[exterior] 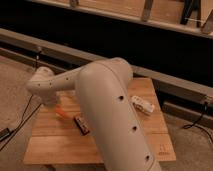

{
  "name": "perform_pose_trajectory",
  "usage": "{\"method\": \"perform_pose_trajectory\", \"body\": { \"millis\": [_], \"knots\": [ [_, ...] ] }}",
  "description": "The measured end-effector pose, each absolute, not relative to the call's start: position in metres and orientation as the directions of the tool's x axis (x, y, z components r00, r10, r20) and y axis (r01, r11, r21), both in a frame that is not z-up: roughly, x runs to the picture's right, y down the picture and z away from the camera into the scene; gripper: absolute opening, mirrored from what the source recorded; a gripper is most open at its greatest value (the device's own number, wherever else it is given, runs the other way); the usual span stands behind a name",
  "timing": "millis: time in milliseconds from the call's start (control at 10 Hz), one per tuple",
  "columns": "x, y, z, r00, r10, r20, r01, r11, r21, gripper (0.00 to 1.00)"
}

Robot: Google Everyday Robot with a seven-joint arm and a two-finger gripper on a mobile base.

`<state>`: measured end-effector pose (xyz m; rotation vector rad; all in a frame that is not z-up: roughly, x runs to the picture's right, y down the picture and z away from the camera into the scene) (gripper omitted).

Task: Place the pepper in the ceramic cup

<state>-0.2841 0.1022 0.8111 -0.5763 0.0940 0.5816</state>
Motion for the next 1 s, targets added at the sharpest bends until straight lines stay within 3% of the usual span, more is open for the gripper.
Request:
{"method": "perform_pose_trajectory", "body": {
  "millis": [1000],
  "knots": [
    [-0.308,0.041,0.720,0.800,0.577,0.163,-0.350,0.670,-0.655,0.00]
  ]
}}
